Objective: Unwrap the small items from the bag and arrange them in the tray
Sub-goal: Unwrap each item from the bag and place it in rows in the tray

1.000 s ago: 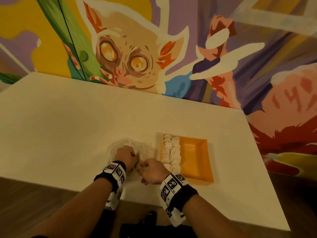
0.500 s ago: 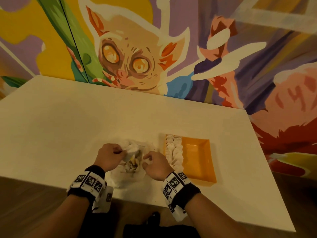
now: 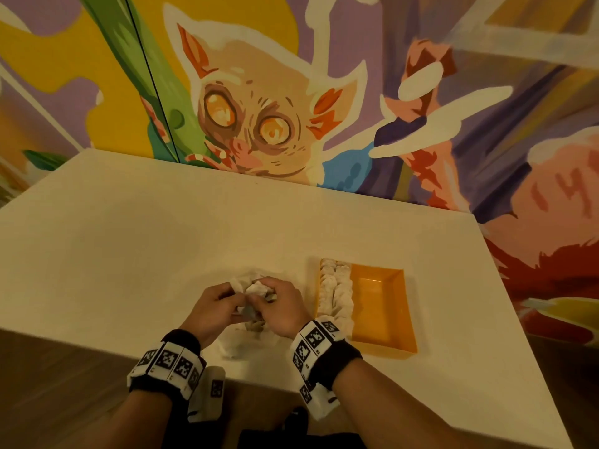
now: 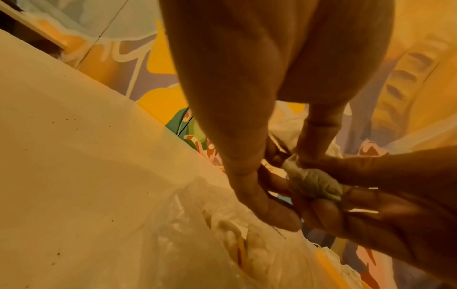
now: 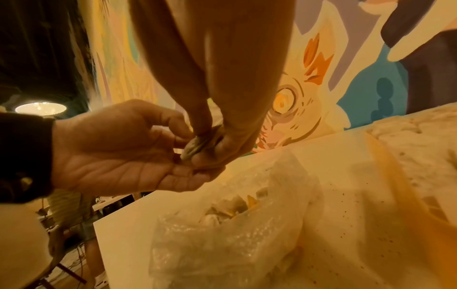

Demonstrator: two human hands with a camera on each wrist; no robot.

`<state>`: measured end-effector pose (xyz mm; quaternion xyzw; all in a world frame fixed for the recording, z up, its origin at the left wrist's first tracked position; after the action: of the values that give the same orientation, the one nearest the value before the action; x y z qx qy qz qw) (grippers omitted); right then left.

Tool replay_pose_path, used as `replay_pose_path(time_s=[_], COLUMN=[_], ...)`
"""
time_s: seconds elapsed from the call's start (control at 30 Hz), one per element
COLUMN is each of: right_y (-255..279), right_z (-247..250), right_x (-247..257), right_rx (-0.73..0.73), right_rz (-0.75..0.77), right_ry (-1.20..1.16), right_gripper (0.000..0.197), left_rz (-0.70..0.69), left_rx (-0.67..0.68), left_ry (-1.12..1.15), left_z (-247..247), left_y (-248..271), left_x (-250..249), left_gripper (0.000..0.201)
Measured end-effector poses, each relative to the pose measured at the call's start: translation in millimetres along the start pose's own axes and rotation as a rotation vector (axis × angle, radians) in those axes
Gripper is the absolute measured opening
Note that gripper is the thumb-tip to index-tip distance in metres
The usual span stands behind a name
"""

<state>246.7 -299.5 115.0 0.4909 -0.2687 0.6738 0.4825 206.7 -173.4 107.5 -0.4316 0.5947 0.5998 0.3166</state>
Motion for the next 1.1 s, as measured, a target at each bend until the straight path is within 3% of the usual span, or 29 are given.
replay_pose_path(time_s=[0.07, 0.17, 0.33, 0.5, 0.63, 0.9, 1.1], right_y=[1.1, 3.2, 4.6, 2.9, 4.3, 7.3, 1.9], right_z=[0.1, -4.5, -3.9, 4.6, 17.6, 24.2, 37.3], right_x=[0.6, 5.4, 13.7, 14.7, 20.5, 28.0, 23.6], right_rx=[-0.005, 0.030, 0.032, -0.067, -0.106, -0.081, -0.181], right_rz=[-0.004, 0.029, 0.057, 0.090, 0.160, 0.267, 0.190], right_ry=[0.006, 0.049, 0.100, 0.150, 0.247, 0.298, 0.175], right_gripper=[0.016, 0.017, 0.029, 0.031, 0.015, 0.020, 0.020], left_rz=[0.090, 0.210, 0.187, 0.180, 0.149, 0.214, 0.222], left_rx=[-0.005, -0.025, -0.131, -0.110, -0.062, 0.025, 0.105], left_ry=[0.104, 0.183, 0.171, 0.343, 0.363, 0.594, 0.639], left_z=[-3.1, -6.5, -16.1, -29.3, -39.9, -45.2, -46.3], left_y=[-2.4, -8.6, -12.4, -12.2, -12.0, -11.7, -12.0], left_x=[4.5, 12.9, 9.6, 4.6, 0.0, 2.8, 1.2], left_gripper=[0.022, 0.049, 0.027, 0.021, 0.028, 0.040, 0.043])
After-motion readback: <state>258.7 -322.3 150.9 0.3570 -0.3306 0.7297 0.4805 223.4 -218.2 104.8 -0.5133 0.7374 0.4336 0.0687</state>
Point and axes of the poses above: each hand's wrist, its own y-axis away from the middle knuckle, its own z-axis out of the back of the hand, x = y × z, the point moved 6 cm from there along -y, towards the middle knuckle, and after that the axes turned 1 degree about z, right-handed, at the moved point
